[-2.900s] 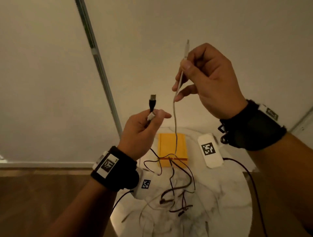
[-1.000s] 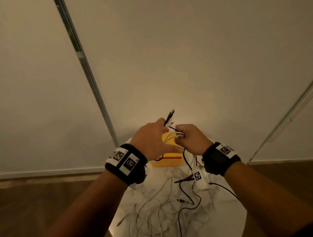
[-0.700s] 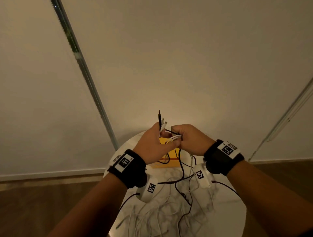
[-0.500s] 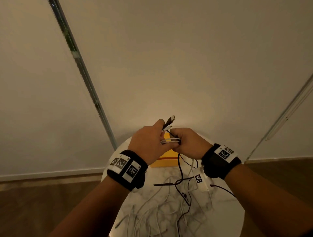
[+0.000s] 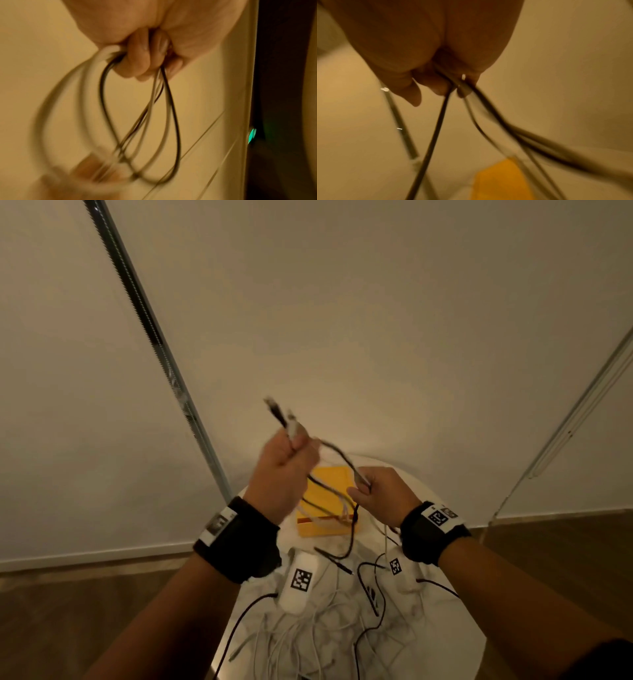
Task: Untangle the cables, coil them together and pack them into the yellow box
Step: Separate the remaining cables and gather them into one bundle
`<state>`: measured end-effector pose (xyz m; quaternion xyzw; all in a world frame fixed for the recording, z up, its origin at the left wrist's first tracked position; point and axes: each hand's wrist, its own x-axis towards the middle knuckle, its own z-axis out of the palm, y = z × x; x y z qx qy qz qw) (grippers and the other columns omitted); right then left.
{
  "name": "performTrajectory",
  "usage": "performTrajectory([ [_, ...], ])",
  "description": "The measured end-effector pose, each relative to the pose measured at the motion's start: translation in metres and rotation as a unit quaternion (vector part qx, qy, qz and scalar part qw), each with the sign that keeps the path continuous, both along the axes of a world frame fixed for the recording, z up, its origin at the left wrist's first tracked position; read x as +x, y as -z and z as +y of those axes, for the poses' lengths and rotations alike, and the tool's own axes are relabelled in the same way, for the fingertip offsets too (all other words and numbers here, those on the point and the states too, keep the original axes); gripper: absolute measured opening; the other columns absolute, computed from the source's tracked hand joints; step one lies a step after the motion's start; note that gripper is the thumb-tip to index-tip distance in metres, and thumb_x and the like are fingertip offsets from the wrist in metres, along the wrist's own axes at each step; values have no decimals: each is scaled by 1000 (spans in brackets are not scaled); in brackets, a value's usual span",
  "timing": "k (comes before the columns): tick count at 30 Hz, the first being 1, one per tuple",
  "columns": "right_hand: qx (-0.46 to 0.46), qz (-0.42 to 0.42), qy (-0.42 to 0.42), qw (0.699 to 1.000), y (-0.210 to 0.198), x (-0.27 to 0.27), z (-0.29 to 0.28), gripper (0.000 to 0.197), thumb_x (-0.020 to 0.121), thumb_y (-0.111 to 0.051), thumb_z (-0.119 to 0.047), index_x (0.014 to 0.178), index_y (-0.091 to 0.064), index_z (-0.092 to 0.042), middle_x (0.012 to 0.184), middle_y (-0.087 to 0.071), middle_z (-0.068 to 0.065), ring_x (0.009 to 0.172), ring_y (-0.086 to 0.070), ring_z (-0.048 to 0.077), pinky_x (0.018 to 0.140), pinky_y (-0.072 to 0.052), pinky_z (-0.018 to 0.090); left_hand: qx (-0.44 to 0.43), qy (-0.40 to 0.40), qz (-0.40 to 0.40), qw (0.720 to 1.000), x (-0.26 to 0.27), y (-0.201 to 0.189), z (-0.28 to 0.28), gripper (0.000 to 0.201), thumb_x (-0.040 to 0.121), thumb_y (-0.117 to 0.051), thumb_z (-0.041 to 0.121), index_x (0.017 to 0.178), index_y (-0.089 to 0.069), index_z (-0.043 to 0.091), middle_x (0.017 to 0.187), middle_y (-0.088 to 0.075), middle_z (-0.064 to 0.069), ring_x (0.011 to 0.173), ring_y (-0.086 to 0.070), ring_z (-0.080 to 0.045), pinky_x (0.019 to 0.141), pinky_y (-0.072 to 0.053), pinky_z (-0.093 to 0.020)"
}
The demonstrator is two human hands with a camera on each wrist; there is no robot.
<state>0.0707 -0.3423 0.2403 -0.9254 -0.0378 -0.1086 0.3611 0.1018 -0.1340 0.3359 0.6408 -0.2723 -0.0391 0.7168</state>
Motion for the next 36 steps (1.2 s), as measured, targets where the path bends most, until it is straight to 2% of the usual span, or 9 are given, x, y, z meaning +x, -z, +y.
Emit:
performTrajectory([
  [7,-27,48,82,995,72,-10,-16,39,88,-69,-18,72,-37,-32,73,-48,-2,72,-46,20,70,-41,38,-151,-33,56,986,1,-26,10,36,96,-43,-4,78,-33,24,63,-28,2,53,-22,-11,41,-18,-19],
  [9,-30,80,114,990,82,-9,-16,20,90,-67,-23,96,-52,-34,103,-57,-1,97,-53,26,86,-46,47,-187,-54,68,979,3,-32,12,40,101,-41,-6,77,-33,24,62,-30,4,52,-22,-10,43,-12,-24],
  [11,-1,94,122,988,90,-11,-21,38,98,-60,-27,134,-49,-24,133,-48,6,121,-51,30,99,-47,52,-209,-76,51,974,5,-38,19,39,103,-41,-4,77,-33,24,61,-34,5,51,-24,-8,42,-14,-24],
  [14,36,68,78,994,84,-16,-21,56,101,-51,-41,150,-36,-20,139,-41,6,121,-52,24,101,-49,41,-177,-119,38,976,11,-40,27,36,102,-43,-2,78,-36,24,63,-37,4,54,-28,-10,42,-18,-23],
  [19,51,68,46,995,61,-25,-16,30,89,-71,-48,92,-55,-22,76,-59,3,63,-55,18,62,-51,37,-164,-166,32,972,18,-38,41,34,101,-45,0,78,-38,24,63,-41,5,55,-30,-10,43,-20,-24],
  [23,176,106,-22,978,48,-34,-11,40,87,-78,-31,79,-50,-3,61,-47,1,53,-46,16,55,-47,32,-163,-171,26,971,17,-42,43,34,102,-46,2,78,-38,25,61,-41,6,54,-31,-11,43,-20,-26],
  [28,342,118,-35,932,41,-39,-5,42,105,-47,-29,90,-57,9,72,-62,9,62,-60,29,62,-57,44,-204,-176,25,963,22,-49,46,31,101,-47,3,79,-37,23,60,-39,4,53,-30,-12,43,-20,-26],
  [32,429,180,46,884,61,-33,-11,40,107,-44,-34,105,-73,-6,100,-72,14,89,-69,22,82,-58,48,-235,-180,3,955,17,-51,42,31,101,-47,2,79,-37,22,60,-36,2,50,-26,-14,42,-20,-24],
  [36,416,282,239,831,106,-28,-31,41,106,-45,-32,91,-72,-4,91,-71,15,82,-66,30,79,-52,44,-257,-198,-18,946,13,-56,42,31,102,-46,4,78,-37,22,58,-36,1,52,-18,-22,44,-15,-28],
])
